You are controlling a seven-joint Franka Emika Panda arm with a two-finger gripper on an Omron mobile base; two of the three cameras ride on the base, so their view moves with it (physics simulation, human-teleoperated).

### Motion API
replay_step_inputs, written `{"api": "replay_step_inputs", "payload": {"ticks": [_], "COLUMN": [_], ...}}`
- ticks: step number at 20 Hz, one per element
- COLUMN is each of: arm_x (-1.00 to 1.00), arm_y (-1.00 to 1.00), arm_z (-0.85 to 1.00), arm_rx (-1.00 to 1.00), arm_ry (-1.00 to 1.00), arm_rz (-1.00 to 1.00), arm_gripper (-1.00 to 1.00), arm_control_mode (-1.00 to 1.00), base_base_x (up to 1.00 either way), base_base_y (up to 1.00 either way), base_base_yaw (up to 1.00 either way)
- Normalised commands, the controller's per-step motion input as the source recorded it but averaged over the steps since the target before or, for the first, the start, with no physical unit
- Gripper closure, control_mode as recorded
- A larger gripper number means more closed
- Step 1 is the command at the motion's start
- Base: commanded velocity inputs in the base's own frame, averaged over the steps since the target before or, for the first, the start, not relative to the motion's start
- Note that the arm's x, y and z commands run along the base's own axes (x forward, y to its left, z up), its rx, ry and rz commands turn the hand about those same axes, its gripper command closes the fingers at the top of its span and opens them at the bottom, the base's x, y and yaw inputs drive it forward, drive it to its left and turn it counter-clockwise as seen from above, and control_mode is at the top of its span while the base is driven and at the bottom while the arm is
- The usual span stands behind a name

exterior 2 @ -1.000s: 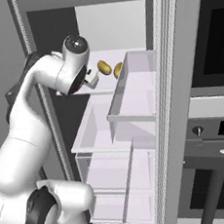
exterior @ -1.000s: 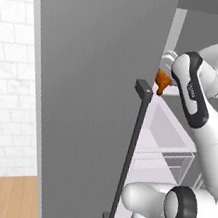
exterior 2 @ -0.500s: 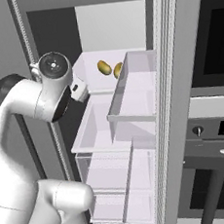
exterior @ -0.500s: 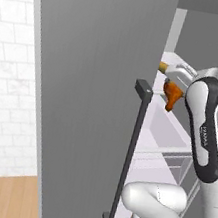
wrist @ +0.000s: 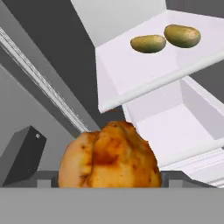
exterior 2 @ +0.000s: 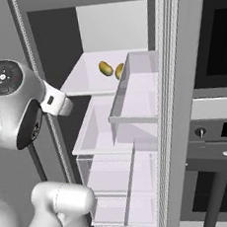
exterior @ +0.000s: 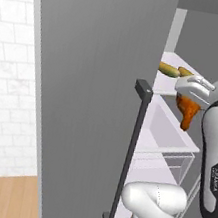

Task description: Place one cucumber and one chicken drumstick in each tupperware on the nearby counter, to pack two identical lunches.

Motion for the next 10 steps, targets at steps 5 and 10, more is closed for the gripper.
{"api": "replay_step_inputs", "payload": {"ticks": [5,10], "arm_x": [-0.96,-0.22], "arm_y": [0.05,0.02], "arm_z": [-0.02,-0.09], "arm_rx": [-0.3,-0.17], "arm_ry": [0.0,0.0], "arm_rz": [0.0,0.0], "arm_gripper": [1.0,1.0], "arm_control_mode": [-1.0,-1.0], "base_base_x": [0.0,0.0], "base_base_y": [0.0,0.0], "base_base_yaw": [0.0,0.0]}}
